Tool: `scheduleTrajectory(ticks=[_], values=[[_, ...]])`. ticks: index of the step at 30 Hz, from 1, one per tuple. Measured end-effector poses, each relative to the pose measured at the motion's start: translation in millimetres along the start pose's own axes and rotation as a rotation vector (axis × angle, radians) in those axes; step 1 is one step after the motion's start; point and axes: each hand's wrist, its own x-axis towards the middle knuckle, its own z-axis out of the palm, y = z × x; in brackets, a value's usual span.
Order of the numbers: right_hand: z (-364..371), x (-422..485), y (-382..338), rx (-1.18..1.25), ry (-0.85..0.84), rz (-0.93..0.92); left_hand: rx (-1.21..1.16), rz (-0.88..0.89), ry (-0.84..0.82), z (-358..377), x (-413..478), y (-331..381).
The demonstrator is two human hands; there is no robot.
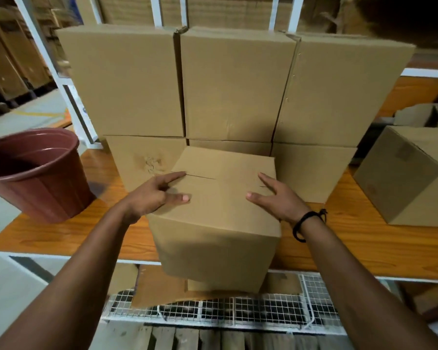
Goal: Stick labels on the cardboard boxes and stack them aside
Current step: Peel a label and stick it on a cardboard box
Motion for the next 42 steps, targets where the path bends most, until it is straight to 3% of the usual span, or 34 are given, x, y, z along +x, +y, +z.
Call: scheduleTrajectory(ticks=[4, 7, 12, 18, 24, 29, 31, 35, 40, 42], values=[[12.7, -10.7, -0.4, -0.027, 0.068, 0.006, 0.004, 0.022, -0.016, -5.9, -7.9, -9.7], [10.6, -12.8, 3.6, 0.02, 0.106, 0.031, -0.125, 0.079, -0.072, -10.1, -11.9, -17.9], [-0.4, -15.2, 7.6, 0.025, 0.108, 0.041, -0.214, 0.321, -0.005, -4.8, -33.5, -41.2], [-25.0, -28.8, 19.8, 0.002, 0.08, 0.049, 0.008, 0.463, 0.01, 31.1, -45.1, -31.6], [-61.3, -40.7, 21.3, -0.547, 0.128, 0.077, 0.179, 0.491, 0.109, 56.3, -35.7, 16.8], [-33.7, -42.9, -1.6, -0.382, 0.04, -0.083, 0.281, 0.56, 0.136, 85.4, -29.3, 44.2], [-31.4, -40.3, 3.3, -0.39, 0.06, -0.077, 0.255, 0.544, 0.105, 90.5, -25.6, 46.6], [-45.8, -40.1, 22.2, -0.31, 0.074, -0.079, -0.027, 0.519, -0.055, 84.6, -16.7, 19.4], [-62.5, -46.9, 33.3, -0.14, 0.097, -0.077, -0.064, 0.136, -0.047, 81.6, -13.5, -33.9], [-64.6, -47.2, 25.5, -0.099, 0.128, -0.071, -0.167, 0.063, -0.091, 84.4, -16.0, -37.4]])
